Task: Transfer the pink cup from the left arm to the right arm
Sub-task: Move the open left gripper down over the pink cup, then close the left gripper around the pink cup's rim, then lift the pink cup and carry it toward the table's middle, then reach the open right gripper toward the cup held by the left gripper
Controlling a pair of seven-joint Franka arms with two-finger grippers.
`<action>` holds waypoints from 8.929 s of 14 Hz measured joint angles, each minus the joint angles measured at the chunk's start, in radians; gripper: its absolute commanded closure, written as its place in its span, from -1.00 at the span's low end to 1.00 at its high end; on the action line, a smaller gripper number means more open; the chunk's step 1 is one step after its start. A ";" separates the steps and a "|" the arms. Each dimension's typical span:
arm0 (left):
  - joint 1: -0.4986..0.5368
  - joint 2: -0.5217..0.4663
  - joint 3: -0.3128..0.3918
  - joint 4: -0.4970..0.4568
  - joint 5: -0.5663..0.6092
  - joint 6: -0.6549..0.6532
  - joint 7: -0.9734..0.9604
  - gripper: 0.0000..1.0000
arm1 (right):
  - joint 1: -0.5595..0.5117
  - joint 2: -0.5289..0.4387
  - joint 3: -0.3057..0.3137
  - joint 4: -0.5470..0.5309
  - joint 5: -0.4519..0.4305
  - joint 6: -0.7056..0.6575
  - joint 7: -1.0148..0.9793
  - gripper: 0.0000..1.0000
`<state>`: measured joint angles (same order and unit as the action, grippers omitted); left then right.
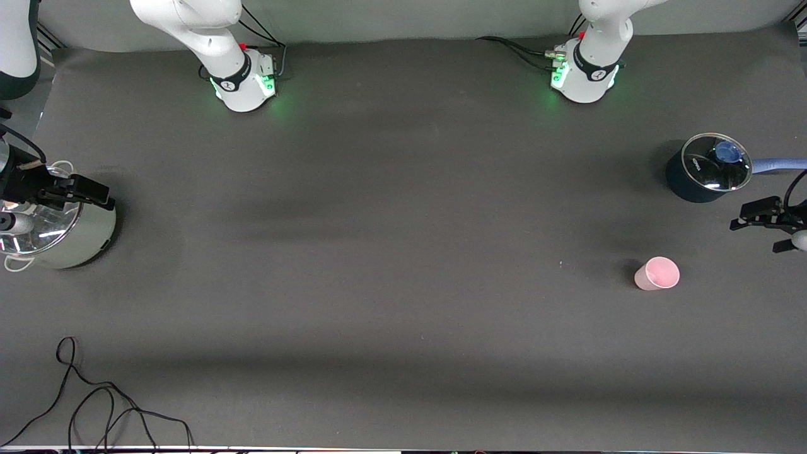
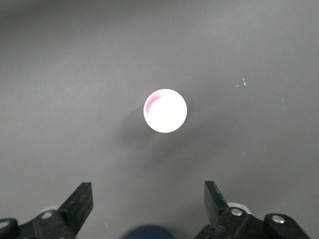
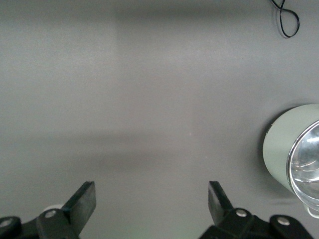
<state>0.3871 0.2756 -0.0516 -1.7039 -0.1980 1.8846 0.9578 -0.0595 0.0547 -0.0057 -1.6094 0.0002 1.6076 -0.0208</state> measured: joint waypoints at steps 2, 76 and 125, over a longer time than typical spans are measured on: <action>0.042 0.054 0.000 0.000 -0.079 0.045 0.214 -0.98 | 0.000 0.000 0.000 0.000 0.000 0.000 0.000 -1.00; -0.799 0.537 -0.591 0.279 -0.859 1.550 0.243 1.00 | 0.069 0.048 0.010 0.102 0.045 0.002 -0.001 -1.00; -1.052 0.541 -0.382 0.326 -0.865 1.603 0.160 1.00 | 0.519 0.466 0.036 0.352 0.041 0.138 0.502 -0.97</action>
<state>-0.6649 0.8165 -0.4332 -1.3782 -1.0634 3.4879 1.1180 0.4595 0.5202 0.0303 -1.2571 0.0415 1.7461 0.4816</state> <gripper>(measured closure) 0.308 0.000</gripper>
